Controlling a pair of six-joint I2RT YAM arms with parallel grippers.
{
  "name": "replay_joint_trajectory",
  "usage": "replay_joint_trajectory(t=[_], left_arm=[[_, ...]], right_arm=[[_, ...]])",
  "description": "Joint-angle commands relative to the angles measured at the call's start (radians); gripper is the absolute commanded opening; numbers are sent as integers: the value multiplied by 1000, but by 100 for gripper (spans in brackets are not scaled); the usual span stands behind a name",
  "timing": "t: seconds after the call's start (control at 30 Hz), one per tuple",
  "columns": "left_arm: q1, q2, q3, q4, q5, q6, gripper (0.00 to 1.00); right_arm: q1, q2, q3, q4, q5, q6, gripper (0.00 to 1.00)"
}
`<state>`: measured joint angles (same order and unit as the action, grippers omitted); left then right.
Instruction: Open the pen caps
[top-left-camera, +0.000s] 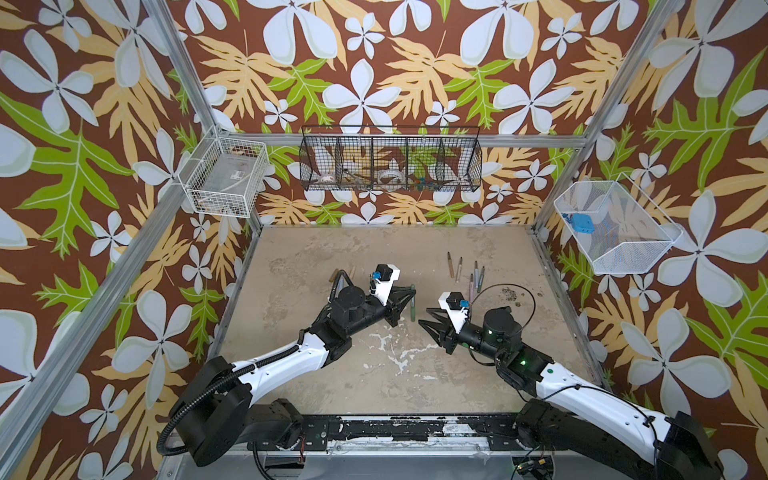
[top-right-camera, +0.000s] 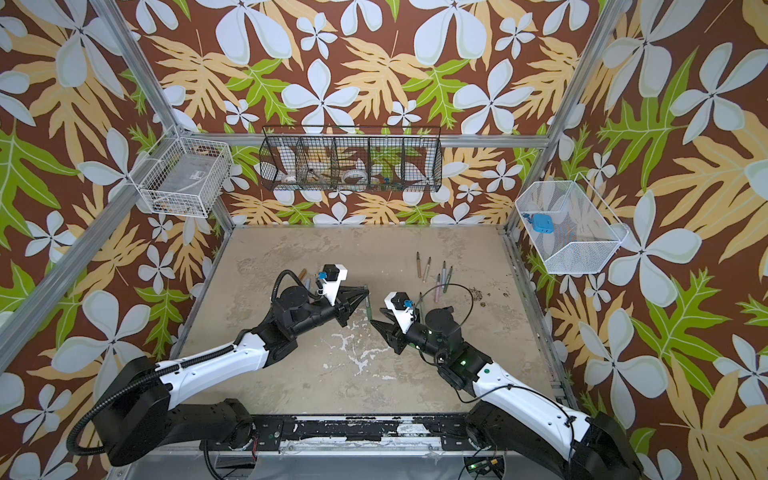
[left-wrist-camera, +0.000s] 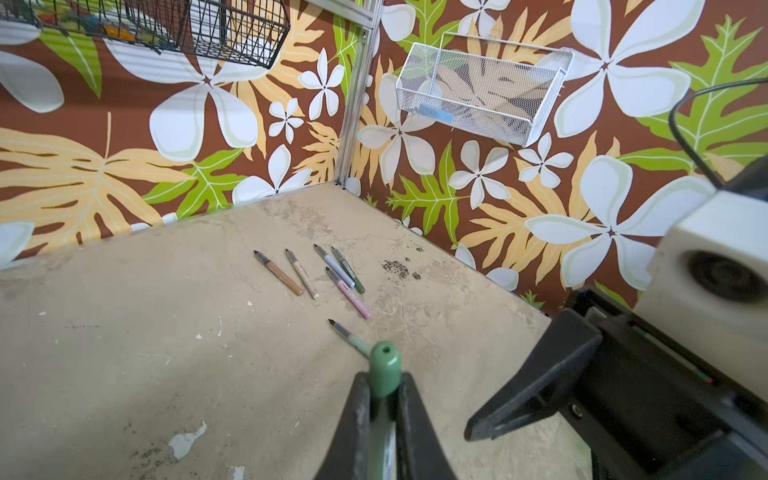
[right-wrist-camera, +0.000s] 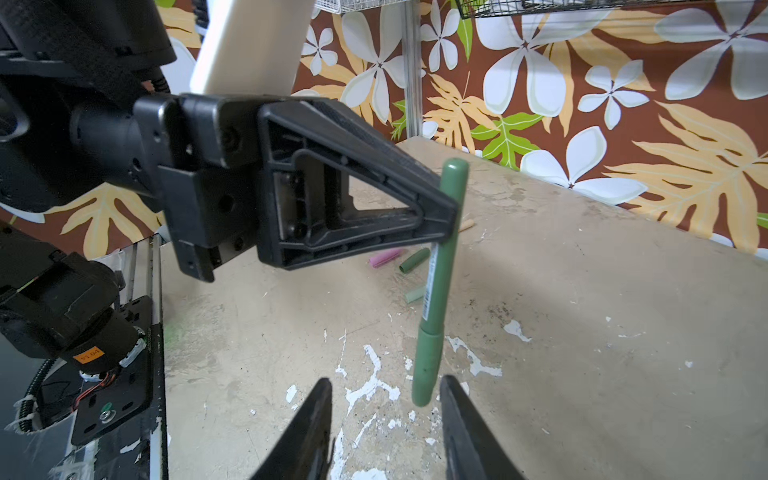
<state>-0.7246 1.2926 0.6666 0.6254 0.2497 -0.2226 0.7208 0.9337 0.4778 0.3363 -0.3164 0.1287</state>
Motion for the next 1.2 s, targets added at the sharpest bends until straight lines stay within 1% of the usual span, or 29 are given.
replay_joint_trajectory(t=[0.0, 0.1, 0.3, 0.37, 0.57, 0.67, 0.7, 0.8, 0.87, 0.93, 0.97, 1.0, 1.07, 1.1, 1.17], left_arm=[[2, 4, -13, -5, 22, -47, 4], [2, 8, -31, 2, 42, -49, 4], [2, 14, -54, 50, 143, -46, 3], [2, 13, -60, 70, 175, -43, 3], [2, 9, -85, 117, 219, -46, 2], [2, 18, -83, 126, 238, -51, 2], [2, 20, -83, 131, 243, -55, 2], [2, 16, -88, 143, 259, -58, 1], [2, 6, -93, 148, 255, -60, 1], [2, 0, -96, 149, 254, -58, 2], [2, -1, -97, 149, 256, -58, 4], [2, -2, -98, 149, 260, -56, 14], [2, 0, -98, 148, 256, -56, 36], [2, -1, -99, 150, 253, -61, 44], [2, -3, -99, 150, 240, -80, 54]], right_arm=[[5, 10, 6, 39, -42, -11, 42], [5, 20, 12, 36, -36, -12, 41], [6, 52, 26, 12, 12, -8, 34], [6, 60, 28, 4, 27, -9, 34], [6, 87, 24, 11, 31, 6, 31], [6, 111, 29, 18, 0, 11, 29], [5, 119, 29, 23, -1, 17, 28], [6, 137, 32, 30, -10, 21, 20], [5, 144, 32, 34, -25, 19, 18], [5, 145, 31, 39, -39, 11, 12], [6, 144, 32, 39, -41, 6, 8], [6, 143, 33, 37, -35, 0, 1], [4, 140, 36, 31, -8, -16, 0], [5, 139, 40, 25, 12, -27, 0], [5, 136, 51, 17, 41, -42, 0]])
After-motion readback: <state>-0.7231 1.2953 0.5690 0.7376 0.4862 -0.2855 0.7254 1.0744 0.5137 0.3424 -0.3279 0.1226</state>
